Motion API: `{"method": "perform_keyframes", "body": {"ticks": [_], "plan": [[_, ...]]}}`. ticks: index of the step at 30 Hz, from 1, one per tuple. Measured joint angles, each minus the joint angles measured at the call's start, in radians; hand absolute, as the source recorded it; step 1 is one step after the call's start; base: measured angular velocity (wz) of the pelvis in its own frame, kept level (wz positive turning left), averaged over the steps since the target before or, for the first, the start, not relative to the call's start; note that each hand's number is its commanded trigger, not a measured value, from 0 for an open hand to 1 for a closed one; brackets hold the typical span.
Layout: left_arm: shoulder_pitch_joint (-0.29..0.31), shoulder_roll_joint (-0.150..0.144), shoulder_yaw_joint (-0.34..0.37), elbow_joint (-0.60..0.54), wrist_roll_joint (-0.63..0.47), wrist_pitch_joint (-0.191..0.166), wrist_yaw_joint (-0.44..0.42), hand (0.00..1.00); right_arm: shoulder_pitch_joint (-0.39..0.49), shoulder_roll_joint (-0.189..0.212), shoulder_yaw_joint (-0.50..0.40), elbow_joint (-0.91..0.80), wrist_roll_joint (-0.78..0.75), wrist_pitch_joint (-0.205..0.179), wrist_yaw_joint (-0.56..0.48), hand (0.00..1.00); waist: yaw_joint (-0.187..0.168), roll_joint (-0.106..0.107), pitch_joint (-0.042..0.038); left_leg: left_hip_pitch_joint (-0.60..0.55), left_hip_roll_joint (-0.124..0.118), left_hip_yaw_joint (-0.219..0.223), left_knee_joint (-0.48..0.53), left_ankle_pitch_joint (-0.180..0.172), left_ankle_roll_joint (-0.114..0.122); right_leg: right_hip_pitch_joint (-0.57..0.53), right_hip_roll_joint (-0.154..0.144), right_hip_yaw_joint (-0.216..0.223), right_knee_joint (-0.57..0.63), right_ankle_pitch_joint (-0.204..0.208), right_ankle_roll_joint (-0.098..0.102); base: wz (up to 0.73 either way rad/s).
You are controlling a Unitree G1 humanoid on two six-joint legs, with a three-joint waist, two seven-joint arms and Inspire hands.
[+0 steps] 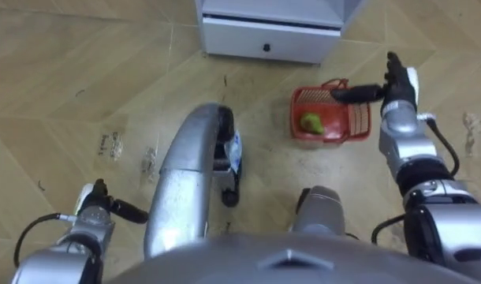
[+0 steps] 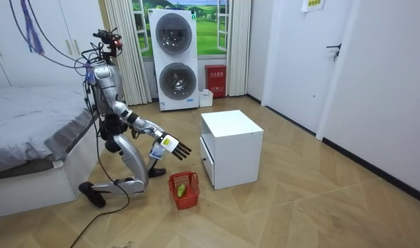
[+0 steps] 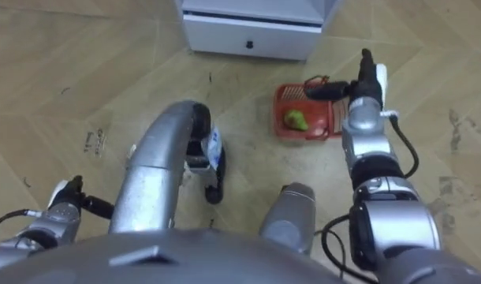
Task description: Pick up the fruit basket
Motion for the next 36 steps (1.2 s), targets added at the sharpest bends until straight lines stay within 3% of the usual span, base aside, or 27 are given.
{"method": "perform_keyframes", "body": {"ticks": [2, 3, 4, 5, 6, 7, 9, 12, 14, 15, 20, 21, 22, 24, 30, 36], "plan": [[0.009, 0.001, -0.024, 0.009, 0.0, -0.004, 0.009, 0.0, 0.005, 0.0, 0.0, 0.001, 0.0, 0.003, -0.008, 0.0, -0.039, -0.006, 0.0004, -0.009, -0.01, 0.02, 0.019, -0.003, -0.054, 0.006, -0.022, 0.006, 0.032, 0.001, 0.0, 0.47], [0.011, 0.0, -0.028, 0.017, 0.001, -0.004, 0.012, 0.0, 0.004, 0.0, 0.0, 0.0, -0.001, 0.006, -0.011, 0.0, -0.054, -0.024, 0.0096, -0.019, -0.017, 0.018, 0.052, -0.008, -0.114, 0.001, -0.041, 0.013, 0.048, 0.001, 0.0, -0.11], [0.025, 0.001, -0.026, 0.022, 0.0, -0.004, 0.011, 0.0, 0.003, 0.001, 0.003, -0.001, 0.0, 0.011, -0.011, 0.0, -0.046, -0.013, 0.0059, -0.027, -0.03, -0.046, 0.109, -0.028, -0.114, -0.009, -0.049, 0.018, 0.078, 0.0, 0.0, -0.5], [0.034, 0.001, -0.028, 0.025, 0.0, -0.005, 0.011, 0.0, 0.003, 0.002, 0.004, -0.003, 0.002, 0.013, -0.012, 0.0, -0.032, 0.002, -0.0026, -0.029, -0.031, -0.054, 0.135, -0.056, -0.082, -0.017, -0.051, 0.024, 0.103, 0.001, 0.002, -0.96], [0.054, 0.005, -0.032, 0.041, -0.007, -0.011, 0.017, 0.0, 0.011, 0.011, 0.004, -0.003, 0.01, 0.015, -0.015, 0.0, -0.017, -0.014, -0.0108, -0.029, -0.057, -0.053, 0.161, -0.076, -0.041, -0.013, -0.066, 0.035, 0.139, -0.004, 0.011, -0.67], [0.051, 0.005, -0.043, 0.067, -0.026, -0.021, 0.03, 0.0, 0.036, 0.022, 0.004, -0.005, 0.014, 0.015, -0.019, 0.0, -0.034, -0.033, -0.0217, -0.023, -0.085, -0.053, 0.166, -0.084, -0.026, 0.008, -0.078, 0.031, 0.148, -0.002, 0.02, -0.34], [0.047, 0.006, -0.072, 0.078, -0.042, -0.034, 0.053, 0.0, 0.057, 0.022, 0.004, -0.006, 0.017, 0.015, -0.033, 0.0, -0.049, -0.058, -0.0271, -0.019, -0.077, -0.051, 0.163, -0.085, -0.024, 0.032, -0.069, 0.007, 0.147, 0.004, 0.023, 0.15], [0.055, -0.007, -0.075, 0.066, -0.041, -0.045, 0.067, 0.0, 0.067, 0.02, 0.004, -0.007, 0.004, 0.012, -0.056, 0.0, -0.066, -0.062, -0.025, -0.014, -0.055, -0.056, 0.164, -0.073, -0.032, 0.039, -0.063, 0.003, 0.155, 0.001, 0.02, 0.05], [0.066, -0.008, -0.077, 0.06, -0.037, -0.045, 0.067, 0.0, 0.089, 0.02, 0.005, -0.025, -0.003, 0.012, -0.066, 0.0, -0.071, -0.07, -0.0274, -0.015, -0.056, -0.059, 0.16, -0.06, -0.045, 0.039, -0.059, 0.003, 0.164, -0.005, 0.008, 0.05], [0.076, -0.009, -0.08, 0.051, -0.037, -0.046, 0.067, 0.0, 0.099, 0.019, 0.005, -0.038, -0.009, 0.01, -0.074, 0.0, -0.073, -0.069, -0.0219, -0.018, -0.055, -0.059, 0.158, -0.054, -0.055, 0.039, -0.052, 0.005, 0.173, -0.013, -0.001, 0.16], [0.125, -0.01, -0.127, 0.028, -0.037, -0.044, 0.066, 0.0, 0.101, 0.016, 0.047, -0.042, -0.026, 0.001, -0.071, 0.0, -0.08, -0.073, -0.0182, -0.058, -0.058, -0.057, 0.181, -0.043, -0.111, 0.04, -0.033, 0.016, 0.239, -0.071, -0.032, 0.15], [0.133, -0.023, -0.126, 0.025, -0.037, -0.041, 0.06, 0.0, 0.097, 0.007, 0.059, -0.048, -0.022, -0.006, -0.067, 0.0, -0.084, -0.055, -0.0109, -0.077, -0.05, -0.072, 0.204, -0.039, -0.12, 0.04, -0.013, 0.014, 0.263, -0.078, -0.041, -0.06], [0.145, -0.041, -0.125, 0.025, -0.036, -0.044, 0.051, 0.0, 0.086, 0.004, 0.068, -0.049, -0.02, -0.01, -0.064, 0.0, -0.08, -0.053, -0.0047, -0.092, -0.043, -0.079, 0.197, -0.029, -0.139, 0.023, 0.002, 0.021, 0.266, -0.081, -0.039, -0.1], [0.152, -0.045, -0.125, 0.024, -0.036, -0.044, 0.021, 0.0, 0.086, 0.004, 0.084, -0.055, -0.012, -0.014, -0.06, 0.0, -0.089, -0.053, -0.0055, -0.092, -0.044, -0.082, 0.181, -0.02, -0.156, 0.013, 0.007, 0.021, 0.265, -0.081, -0.038, -0.03], [0.124, -0.042, -0.13, 0.025, -0.037, -0.053, -0.029, 0.0, 0.078, 0.0, 0.099, -0.055, -0.005, -0.019, -0.059, 0.0, -0.089, -0.062, -0.0131, -0.096, -0.042, -0.1, 0.165, -0.01, -0.175, 0.001, 0.025, 0.004, 0.261, -0.082, -0.037, 0.03], [0.114, -0.036, -0.172, 0.008, -0.038, -0.061, -0.03, 0.0, 0.067, -0.003, 0.122, -0.055, 0.008, -0.019, -0.04, 0.0, -0.059, -0.052, -0.0122, -0.111, -0.044, -0.118, 0.172, -0.011, -0.177, 0.0, 0.038, -0.011, 0.262, -0.082, -0.036, 0.03]]}}
